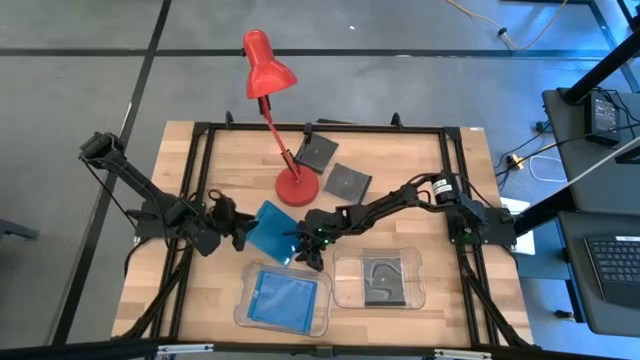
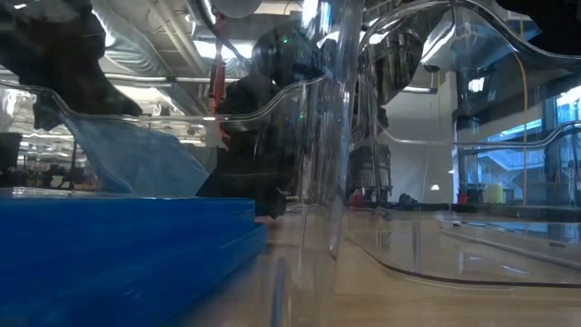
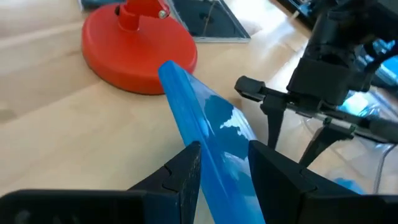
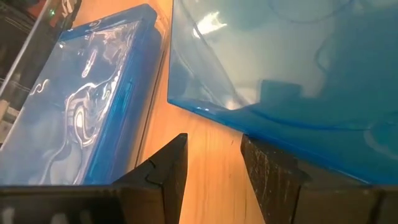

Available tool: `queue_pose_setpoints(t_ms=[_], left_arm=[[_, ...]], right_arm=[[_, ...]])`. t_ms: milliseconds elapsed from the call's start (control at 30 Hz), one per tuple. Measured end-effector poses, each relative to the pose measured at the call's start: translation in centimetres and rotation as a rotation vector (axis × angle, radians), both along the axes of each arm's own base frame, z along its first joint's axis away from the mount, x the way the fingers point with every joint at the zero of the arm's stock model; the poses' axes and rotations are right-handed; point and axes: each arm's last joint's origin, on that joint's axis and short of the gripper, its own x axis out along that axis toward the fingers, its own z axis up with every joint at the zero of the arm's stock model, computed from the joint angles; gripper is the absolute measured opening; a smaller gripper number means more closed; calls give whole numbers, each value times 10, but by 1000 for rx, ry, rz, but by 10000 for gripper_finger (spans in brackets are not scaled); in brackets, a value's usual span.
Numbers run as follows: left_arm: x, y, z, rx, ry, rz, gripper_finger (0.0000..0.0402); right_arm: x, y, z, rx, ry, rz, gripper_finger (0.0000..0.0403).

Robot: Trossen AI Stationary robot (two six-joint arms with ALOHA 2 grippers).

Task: Pick & place jewel cases by type
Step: Put the blue cd case into the left transparent bin

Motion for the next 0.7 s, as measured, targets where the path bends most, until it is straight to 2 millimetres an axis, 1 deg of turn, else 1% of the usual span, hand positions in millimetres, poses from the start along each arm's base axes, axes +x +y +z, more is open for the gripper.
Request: queue_pose_setpoints(t_ms=[300, 567, 700], left_arm=[[6, 1, 5, 208, 21, -104, 129], [14, -6, 18, 253, -73, -217, 129], [16, -8, 21, 263, -99, -246, 129]], right_arm=[[1, 0, 0, -22, -22, 8, 163], [2, 0, 1, -25, -34, 3, 163], [2, -1, 1, -27, -38, 0, 163]])
